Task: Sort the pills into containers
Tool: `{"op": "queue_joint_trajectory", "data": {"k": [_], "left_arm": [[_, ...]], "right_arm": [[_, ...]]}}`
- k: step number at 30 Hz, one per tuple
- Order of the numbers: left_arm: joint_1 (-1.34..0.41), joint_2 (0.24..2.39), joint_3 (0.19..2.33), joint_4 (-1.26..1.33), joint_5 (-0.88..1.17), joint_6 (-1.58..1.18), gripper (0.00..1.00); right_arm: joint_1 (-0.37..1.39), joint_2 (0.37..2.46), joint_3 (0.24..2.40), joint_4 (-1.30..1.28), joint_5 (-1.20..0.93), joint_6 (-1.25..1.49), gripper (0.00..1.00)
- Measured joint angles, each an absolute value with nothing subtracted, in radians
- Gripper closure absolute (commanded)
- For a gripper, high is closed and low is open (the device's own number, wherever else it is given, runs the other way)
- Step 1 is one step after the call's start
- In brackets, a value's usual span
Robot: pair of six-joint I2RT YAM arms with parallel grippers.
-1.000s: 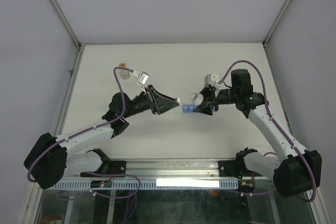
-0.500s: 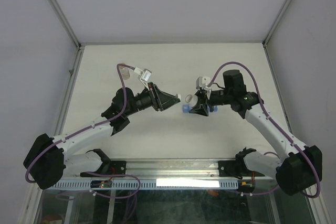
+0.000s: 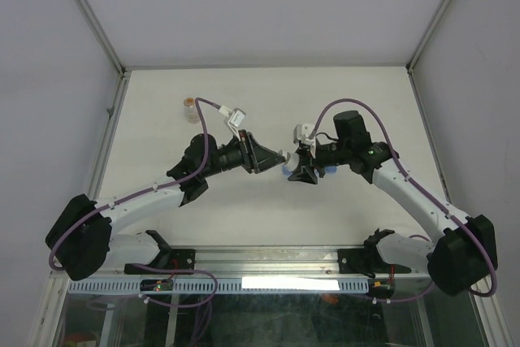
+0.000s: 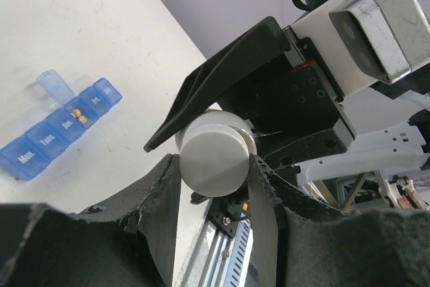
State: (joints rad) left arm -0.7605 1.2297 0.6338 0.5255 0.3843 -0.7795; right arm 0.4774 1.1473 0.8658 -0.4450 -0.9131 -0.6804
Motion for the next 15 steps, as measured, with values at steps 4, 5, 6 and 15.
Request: {"op": "queue_joint_trajectory", "data": {"k": [4,5,6,15], "left_arm": [[-0.767,1.245,0.634,0.545,0.399,-0.797,0.81],[-0.767,1.246,0.634,0.548,0.4,-0.799,0.81],[-0.767,1.248,0.634,0.551,0.402,-0.8,0.81],[-0.774,1.271,0.685,0.475,0.406,-0.768,0.82]], "right_arm": [[0.489,1.156,0.866,-0.451,-0.894,-0.683,1.0],[0.489,1.157,0.866,-0.451,-0.891,-0.683,1.0],[0.489,1.157,0.866,-0.451,-0.888,-0.683,1.0],[0.5,1.178,0.898,-0.483,-0.84,-0.683,1.0]]}}
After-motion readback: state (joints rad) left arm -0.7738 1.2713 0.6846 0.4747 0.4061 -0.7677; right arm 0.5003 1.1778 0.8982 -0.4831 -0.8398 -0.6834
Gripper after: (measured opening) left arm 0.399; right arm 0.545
